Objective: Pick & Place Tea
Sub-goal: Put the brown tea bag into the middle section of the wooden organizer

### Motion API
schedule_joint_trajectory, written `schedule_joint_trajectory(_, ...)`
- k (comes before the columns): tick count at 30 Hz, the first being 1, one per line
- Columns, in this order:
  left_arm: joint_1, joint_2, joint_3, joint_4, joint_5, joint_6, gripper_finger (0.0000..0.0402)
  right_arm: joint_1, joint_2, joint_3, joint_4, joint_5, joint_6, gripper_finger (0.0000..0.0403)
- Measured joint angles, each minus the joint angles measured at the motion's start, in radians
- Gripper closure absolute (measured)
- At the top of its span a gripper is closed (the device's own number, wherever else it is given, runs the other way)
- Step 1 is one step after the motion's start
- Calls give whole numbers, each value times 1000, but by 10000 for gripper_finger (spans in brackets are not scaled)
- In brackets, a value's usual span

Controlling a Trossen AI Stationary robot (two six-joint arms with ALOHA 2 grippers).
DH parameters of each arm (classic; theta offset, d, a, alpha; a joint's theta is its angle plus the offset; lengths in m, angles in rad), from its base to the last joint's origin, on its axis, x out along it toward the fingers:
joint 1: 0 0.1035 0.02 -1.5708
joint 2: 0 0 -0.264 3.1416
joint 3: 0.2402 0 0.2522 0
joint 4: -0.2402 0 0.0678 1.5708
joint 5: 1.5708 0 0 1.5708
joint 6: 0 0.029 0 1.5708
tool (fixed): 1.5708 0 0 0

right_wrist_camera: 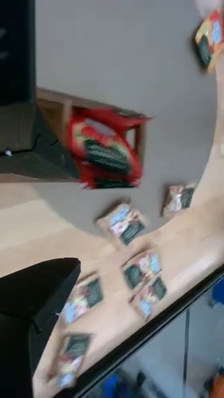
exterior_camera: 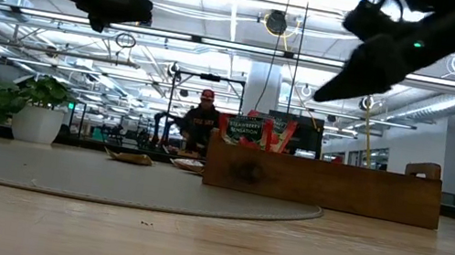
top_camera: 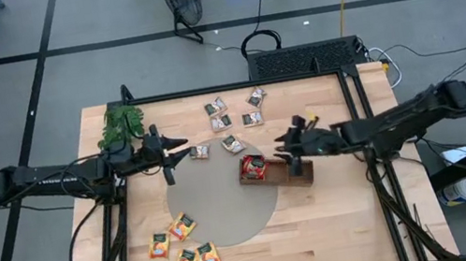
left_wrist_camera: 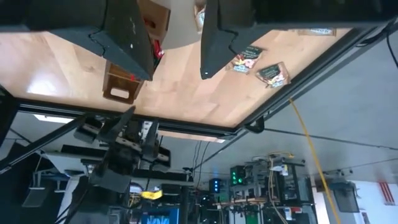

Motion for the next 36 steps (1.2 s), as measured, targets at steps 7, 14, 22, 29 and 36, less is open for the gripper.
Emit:
schedule_joint_trajectory(7, 0, 0, 0, 0, 1, 7, 266, -222, 104, 139, -104, -90, -113, 206)
schedule_joint_trajectory(14, 0, 0, 0, 0, 1, 9, 266, -558, 237, 293, -262, -323, -152, 206)
schedule_joint_trajectory(22, 0, 0, 0, 0, 2, 10, 266, -745, 626, 768, -633, -349, -196, 206)
schedule_joint_trajectory(29, 0, 1, 0, 0, 2, 9, 266, -872, 882, 1033, -761, -640, -147, 206)
schedule_joint_trajectory(36, 0, 1, 0, 0, 2, 8, 266, -924, 952, 1069, -809, -656, -84, 206)
